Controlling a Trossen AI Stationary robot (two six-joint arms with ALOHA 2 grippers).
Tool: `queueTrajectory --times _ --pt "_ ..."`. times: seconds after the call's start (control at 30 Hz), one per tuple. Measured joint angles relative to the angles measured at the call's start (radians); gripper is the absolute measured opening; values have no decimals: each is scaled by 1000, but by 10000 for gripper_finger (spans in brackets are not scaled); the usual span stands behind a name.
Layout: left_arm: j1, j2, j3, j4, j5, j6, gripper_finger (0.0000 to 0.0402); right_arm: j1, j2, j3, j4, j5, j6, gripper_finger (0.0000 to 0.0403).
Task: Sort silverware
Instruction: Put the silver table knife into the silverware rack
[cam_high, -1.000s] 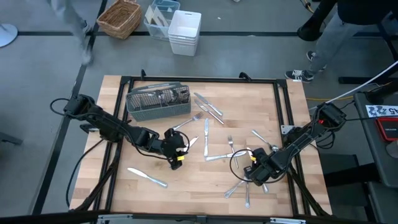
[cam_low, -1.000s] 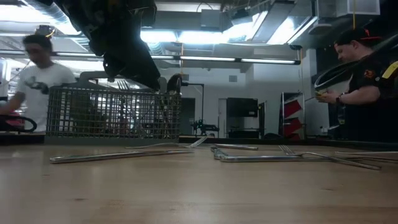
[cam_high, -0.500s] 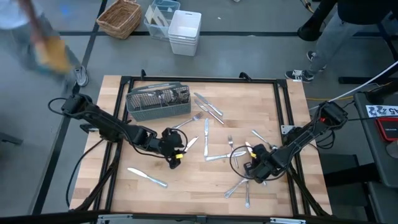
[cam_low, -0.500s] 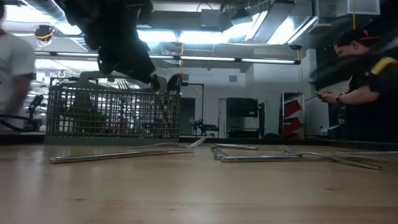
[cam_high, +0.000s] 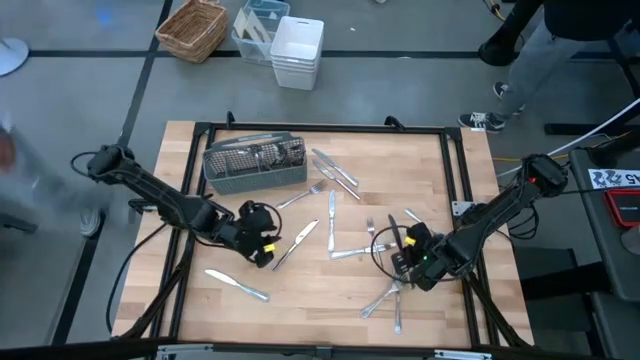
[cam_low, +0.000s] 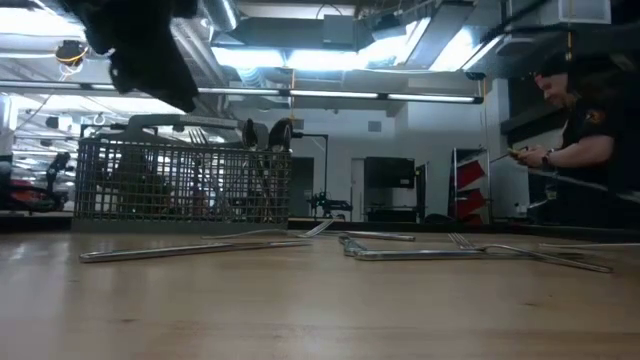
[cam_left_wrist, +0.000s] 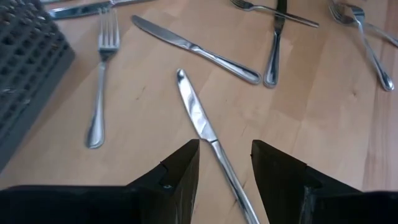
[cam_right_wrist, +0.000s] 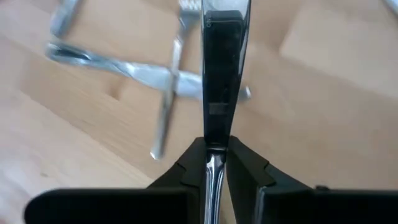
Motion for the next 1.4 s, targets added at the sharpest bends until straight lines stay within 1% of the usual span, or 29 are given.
queueTrajectory --times 0.1,0.23,0.3,0.37,0.43,0.5,0.57,0.67,0.73,0.83,0.97,1.03,1.13,1.2,1.3,1.4 --pt "-45 -23 -1 -44 -63 -69 138 0 -36 0 0 80 -30 49" --pt "-107 -31 -1 -112 -148 -174 138 -6 -71 1 5 226 -84 49" --pt "-139 -31 -1 -152 -194 -242 138 -24 -80 2 19 290 -128 49" --pt "-167 -31 -1 -188 -241 -311 138 -52 -87 2 62 348 -207 49" --pt "-194 -31 -1 -219 -277 -370 138 -92 -88 2 145 400 -326 49" --pt "-220 -31 -2 -238 -306 -421 138 -138 -88 2 254 434 -485 49" --pt "-243 -31 -15 -224 -325 -457 138 -192 -88 2 393 458 -678 49" --pt "-282 -30 -44 -220 -357 -527 138 -278 -88 2 639 463 -992 49" --pt "-305 -30 -64 -219 -361 -589 138 -338 -88 2 823 435 -1202 49" --pt "-338 -29 -90 -218 -366 -663 138 -429 -81 3 1084 334 -1471 49" --pt "-367 -29 -116 -194 -387 -698 138 -548 -32 3 1409 156 -1713 49" --pt "-378 -29 -117 -197 -405 -701 138 -598 12 3 1549 58 -1782 49" --pt "-386 -29 -117 -196 -429 -685 138 -666 96 4 1741 -78 -1838 49" --pt "-386 -29 -117 -195 -449 -666 138 -705 159 26 1827 -147 -1856 49" --pt "-386 -29 -117 -195 -465 -648 138 -751 263 107 1862 -211 -1859 49" --pt "-386 -29 -117 -196 -472 -647 138 -786 381 234 1856 -283 -1862 49"
